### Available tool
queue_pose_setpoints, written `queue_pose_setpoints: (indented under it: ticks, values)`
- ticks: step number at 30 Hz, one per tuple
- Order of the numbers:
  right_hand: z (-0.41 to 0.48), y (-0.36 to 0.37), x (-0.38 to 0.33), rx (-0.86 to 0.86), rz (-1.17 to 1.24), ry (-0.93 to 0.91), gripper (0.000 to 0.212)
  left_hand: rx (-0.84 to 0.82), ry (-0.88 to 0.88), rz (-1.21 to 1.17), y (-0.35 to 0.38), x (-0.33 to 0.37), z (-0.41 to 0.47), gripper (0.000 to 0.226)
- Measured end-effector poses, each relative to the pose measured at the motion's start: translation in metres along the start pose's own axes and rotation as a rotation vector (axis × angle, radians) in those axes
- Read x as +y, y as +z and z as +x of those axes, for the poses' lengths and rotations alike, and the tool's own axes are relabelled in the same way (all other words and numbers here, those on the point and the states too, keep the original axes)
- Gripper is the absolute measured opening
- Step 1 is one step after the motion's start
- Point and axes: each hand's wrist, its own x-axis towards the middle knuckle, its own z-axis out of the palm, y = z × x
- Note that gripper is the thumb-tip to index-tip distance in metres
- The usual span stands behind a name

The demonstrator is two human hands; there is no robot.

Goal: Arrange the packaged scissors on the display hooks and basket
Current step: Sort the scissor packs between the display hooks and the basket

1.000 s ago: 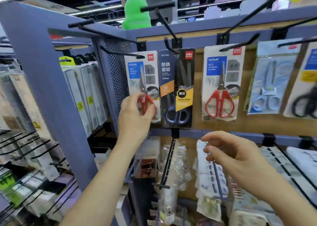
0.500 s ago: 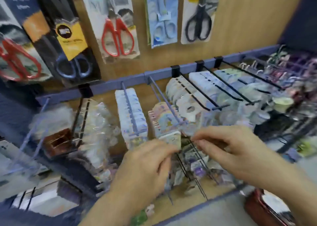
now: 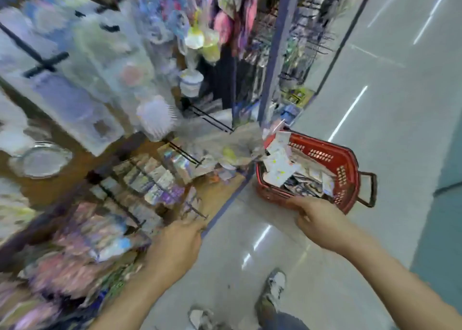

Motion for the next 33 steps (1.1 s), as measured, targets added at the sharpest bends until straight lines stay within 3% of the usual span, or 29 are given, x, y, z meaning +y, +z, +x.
queue_pose_setpoints:
  ticks: [2, 6, 13, 25, 29, 33]
  values:
    - [-0.006, 0.009, 0.058, 0.005, 0.074, 0.167, 0.038, -0.045, 0.004, 0.019, 0.029, 0.019, 0.032, 0.033]
    - [-0.018, 0.025, 0.148, 0.041, 0.248, 0.451, 0.041, -0.122, -0.025, -0.026, 0.088, 0.059, 0.093, 0.026]
    - [0.006, 0.044, 0.236, 0.1, 0.41, 0.708, 0.046, -0.195, 0.046, -0.06, 0.16, 0.114, 0.212, 0.032]
    - [0.158, 0.092, 0.341, 0.129, 0.526, 0.815, 0.052, -0.445, 0.188, -0.04, 0.314, 0.155, 0.41, 0.034]
    - [0.224, 0.138, 0.393, 0.089, 0.521, 0.725, 0.067, -0.523, 0.164, 0.029, 0.389, 0.158, 0.456, 0.039]
    - [0.287, 0.203, 0.44, -0.025, 0.381, 0.616, 0.077, -0.45, 0.085, 0.172, 0.449, 0.148, 0.496, 0.064]
